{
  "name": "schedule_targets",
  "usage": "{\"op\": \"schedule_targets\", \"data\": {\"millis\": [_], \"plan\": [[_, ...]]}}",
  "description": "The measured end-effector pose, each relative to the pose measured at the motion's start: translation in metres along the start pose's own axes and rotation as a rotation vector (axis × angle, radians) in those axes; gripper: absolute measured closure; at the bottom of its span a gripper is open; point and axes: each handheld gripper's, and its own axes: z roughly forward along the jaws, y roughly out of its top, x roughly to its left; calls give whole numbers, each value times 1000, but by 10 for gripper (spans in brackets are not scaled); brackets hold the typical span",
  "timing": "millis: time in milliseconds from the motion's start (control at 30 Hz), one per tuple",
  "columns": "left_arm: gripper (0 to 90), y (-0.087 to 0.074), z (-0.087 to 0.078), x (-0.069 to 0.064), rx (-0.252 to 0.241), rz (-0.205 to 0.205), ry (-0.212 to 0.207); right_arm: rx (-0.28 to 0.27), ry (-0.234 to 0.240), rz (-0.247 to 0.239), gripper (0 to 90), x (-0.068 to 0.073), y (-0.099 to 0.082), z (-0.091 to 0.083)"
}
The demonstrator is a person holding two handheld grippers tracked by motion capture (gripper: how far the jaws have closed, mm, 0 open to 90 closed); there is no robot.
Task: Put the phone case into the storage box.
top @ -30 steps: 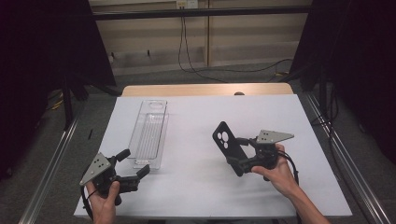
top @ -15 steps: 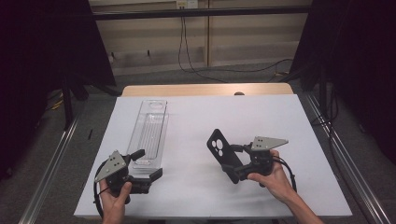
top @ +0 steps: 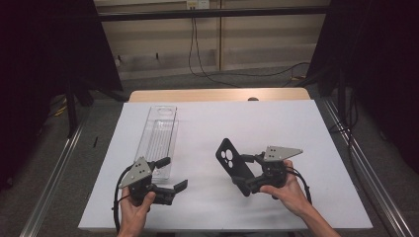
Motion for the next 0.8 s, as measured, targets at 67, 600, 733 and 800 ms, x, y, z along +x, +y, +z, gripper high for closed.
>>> {"op": "schedule_targets", "data": {"millis": [67,600,733,800], "plan": [[43,2,4,-1,1,5,-1,1,3,-3,139,1,0,0],[33,19,34,-3,-12,6,-93,8,29,-16,139,5,1,3],[33,25,41,-4,4,17,-100,9,31,-20,139,6,1,3],[32,28,45,-3,12,-1,-109,10,32,-19,139,5,1,3]]}}
